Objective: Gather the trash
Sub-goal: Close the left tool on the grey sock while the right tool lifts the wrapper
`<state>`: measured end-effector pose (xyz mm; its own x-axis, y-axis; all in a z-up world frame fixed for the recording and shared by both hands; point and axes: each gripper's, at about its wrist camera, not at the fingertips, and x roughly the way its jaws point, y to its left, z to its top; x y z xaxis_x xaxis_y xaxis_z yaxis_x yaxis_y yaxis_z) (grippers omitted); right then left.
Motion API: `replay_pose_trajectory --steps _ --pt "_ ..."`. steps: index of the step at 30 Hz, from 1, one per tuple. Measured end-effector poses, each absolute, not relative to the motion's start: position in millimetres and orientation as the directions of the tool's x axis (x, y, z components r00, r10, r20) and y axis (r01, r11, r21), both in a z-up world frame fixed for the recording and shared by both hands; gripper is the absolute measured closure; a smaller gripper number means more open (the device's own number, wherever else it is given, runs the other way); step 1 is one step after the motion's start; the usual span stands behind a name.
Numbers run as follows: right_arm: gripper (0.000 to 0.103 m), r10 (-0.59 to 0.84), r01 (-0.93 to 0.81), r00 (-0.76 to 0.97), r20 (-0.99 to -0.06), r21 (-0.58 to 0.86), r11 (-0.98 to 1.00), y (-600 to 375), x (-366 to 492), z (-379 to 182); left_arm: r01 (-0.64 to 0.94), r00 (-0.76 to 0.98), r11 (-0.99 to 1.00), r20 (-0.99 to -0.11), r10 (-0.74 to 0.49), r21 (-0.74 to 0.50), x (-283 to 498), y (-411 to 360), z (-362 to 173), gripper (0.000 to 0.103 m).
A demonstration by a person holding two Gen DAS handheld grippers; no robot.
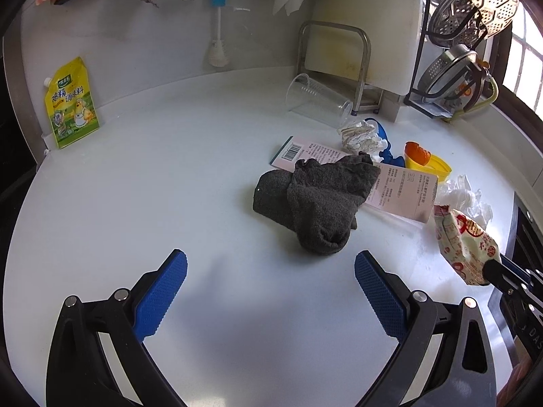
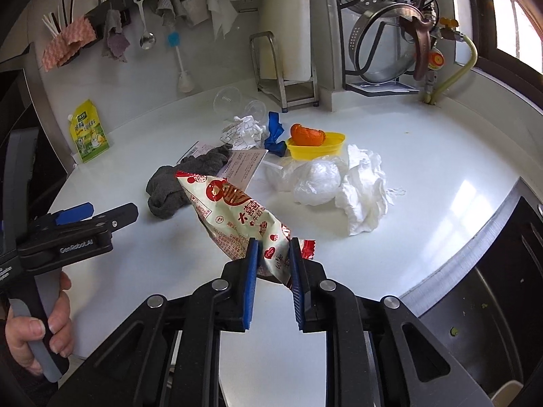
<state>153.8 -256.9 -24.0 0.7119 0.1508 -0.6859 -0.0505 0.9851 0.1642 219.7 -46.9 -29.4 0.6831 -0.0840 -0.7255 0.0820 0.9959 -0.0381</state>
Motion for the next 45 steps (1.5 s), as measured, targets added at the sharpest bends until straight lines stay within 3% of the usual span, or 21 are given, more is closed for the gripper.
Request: replay_pose_trajectory --steps 4,12,13,16,23,29,45 --pt "0.085 0.155 -0.022 0.725 -0.671 0.203 0.979 -273 143 -22 0.098 0.672 0.993 -0.732 -0.114 -0.065 236 -60 -32 0.006" --pt "0.085 0.174 -0.014 0.736 -0.655 0.241 0.970 -284 139 -21 0.103 0.613 0.995 -0.787 -0.069 -0.006 269 -83 -50 0.008" --pt "0.085 0.174 -0.015 0.736 -0.654 0.242 0.970 -284 138 -22 0.105 0.610 0.994 -0.789 -0.074 -0.012 270 -83 -51 0.012" --pt "0.085 0.177 -0.017 0.736 -0.654 0.243 0.970 -284 138 -22 0.129 0.596 0.991 -0.795 -0.114 -0.045 271 -81 -53 0.036" --pt "0.085 0.179 -0.030 0.732 -0.657 0.232 0.972 -280 138 -23 0.145 0.626 0.985 -0.761 -0.167 -0.097 258 -69 -44 0.071" --pt "0.085 0.178 -0.039 0.733 -0.657 0.220 0.975 -278 138 -22 0.160 0.644 0.981 -0.742 -0.185 -0.106 246 -60 -35 0.078" --pt "0.085 0.144 0.005 0.743 -0.654 0.221 0.975 -262 76 -21 0.192 0.705 0.980 -0.688 -0.174 -0.051 142 -33 -7 0.078"
